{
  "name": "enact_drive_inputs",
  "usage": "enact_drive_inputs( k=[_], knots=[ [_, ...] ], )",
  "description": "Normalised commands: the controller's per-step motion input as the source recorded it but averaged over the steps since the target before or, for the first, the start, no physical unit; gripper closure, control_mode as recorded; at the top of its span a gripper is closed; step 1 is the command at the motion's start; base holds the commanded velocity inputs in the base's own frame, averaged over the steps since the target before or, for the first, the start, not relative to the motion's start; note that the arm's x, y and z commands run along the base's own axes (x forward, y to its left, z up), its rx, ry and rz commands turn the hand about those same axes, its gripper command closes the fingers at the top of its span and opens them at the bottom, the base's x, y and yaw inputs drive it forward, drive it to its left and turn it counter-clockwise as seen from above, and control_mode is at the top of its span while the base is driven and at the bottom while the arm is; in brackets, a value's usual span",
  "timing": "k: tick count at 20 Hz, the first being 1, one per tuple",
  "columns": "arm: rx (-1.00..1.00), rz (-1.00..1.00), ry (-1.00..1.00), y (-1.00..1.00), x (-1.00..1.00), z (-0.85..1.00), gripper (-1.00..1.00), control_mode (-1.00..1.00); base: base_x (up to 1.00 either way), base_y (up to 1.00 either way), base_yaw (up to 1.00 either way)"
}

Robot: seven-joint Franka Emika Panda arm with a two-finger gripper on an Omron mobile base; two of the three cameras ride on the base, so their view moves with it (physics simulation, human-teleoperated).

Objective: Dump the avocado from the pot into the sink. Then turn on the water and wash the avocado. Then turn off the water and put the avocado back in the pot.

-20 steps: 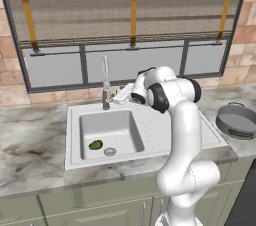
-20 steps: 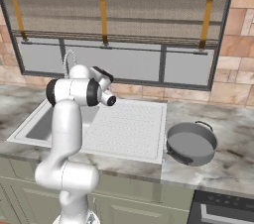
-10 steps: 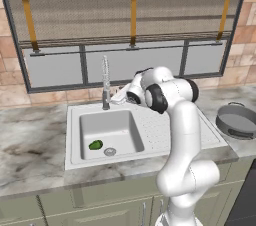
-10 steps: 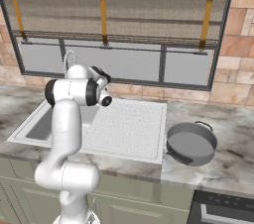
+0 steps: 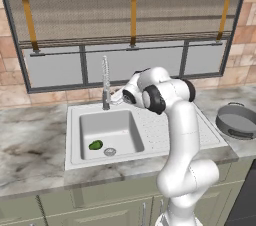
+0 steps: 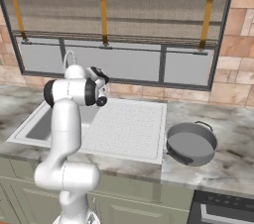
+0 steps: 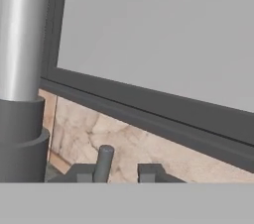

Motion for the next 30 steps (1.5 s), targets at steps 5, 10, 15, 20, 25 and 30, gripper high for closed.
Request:
enact_drive_inputs(
  k=[5,10,15,20,25,30],
  knots=[
    [0.00,0.00,0.00,-0.15,0.50,0.00,1.00,-1.00,0.00,0.00,0.00],
    [0.00,0.00,0.00,-0.19,0.52,0.00,1.00,-1.00,0.00,0.00,0.00],
    [0.00,0.00,0.00,-0.45,0.47,0.00,1.00,-1.00,0.00,0.00,0.00],
    [0.00,0.00,0.00,-0.78,0.34,0.00,1.00,-1.00,0.00,0.00,0.00],
    [0.00,0.00,0.00,-0.90,0.29,0.00,1.00,-1.00,0.00,0.00,0.00],
    [0.00,0.00,0.00,-0.96,0.23,0.00,1.00,-1.00,0.00,0.00,0.00]
  ],
)
